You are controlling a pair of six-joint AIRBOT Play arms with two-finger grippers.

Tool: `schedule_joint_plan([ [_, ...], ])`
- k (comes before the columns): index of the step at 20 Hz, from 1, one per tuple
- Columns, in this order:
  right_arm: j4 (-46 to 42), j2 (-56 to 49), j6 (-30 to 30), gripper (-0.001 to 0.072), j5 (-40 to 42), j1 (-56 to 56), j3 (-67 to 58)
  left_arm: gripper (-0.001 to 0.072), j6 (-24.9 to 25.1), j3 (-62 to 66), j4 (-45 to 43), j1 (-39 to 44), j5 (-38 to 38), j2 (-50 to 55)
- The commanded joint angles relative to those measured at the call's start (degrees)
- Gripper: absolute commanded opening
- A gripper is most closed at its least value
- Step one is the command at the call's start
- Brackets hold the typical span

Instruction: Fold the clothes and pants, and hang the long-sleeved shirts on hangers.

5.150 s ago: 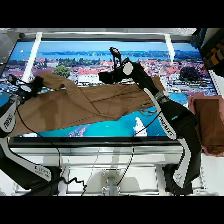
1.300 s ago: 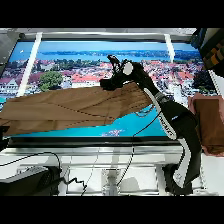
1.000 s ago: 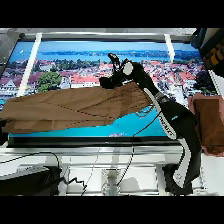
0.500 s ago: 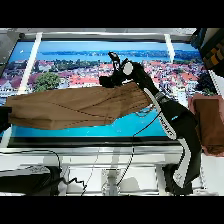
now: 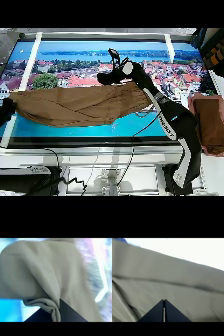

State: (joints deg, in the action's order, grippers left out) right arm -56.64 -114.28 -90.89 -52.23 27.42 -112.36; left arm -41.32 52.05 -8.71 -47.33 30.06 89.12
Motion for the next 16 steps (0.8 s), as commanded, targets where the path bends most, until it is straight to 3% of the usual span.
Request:
schedule_joint_plan([
  [1, 3.5, 0.0, 1.5, 0.0027, 9.5, 2.6, 0.0, 0.0017, 1.7, 2.3, 0.2, 2.1, 7.3, -4.7],
  [3, 3.5, 0.0, 1.5, 0.0026, 11.8, 4.7, 0.0, 0.0017, 2.4, 2.9, 0.2, 4.5, 7.3, -9.7],
  [6, 3.5, -0.6, 1.5, 0.0025, 12.5, 7.6, 0.0, 0.0017, 7.1, 3.7, 0.2, 9.0, 7.1, -18.1],
  [12, 3.5, -1.1, 1.4, 0.0026, 18.3, 13.9, 0.0, 0.0017, 7.0, 4.0, 0.2, 20.3, 7.2, -31.9],
  [16, 3.4, -2.0, 1.4, 0.0026, 23.4, 19.3, 0.0, 0.0017, -0.8, 4.0, 0.2, 29.0, 7.1, -35.2],
])
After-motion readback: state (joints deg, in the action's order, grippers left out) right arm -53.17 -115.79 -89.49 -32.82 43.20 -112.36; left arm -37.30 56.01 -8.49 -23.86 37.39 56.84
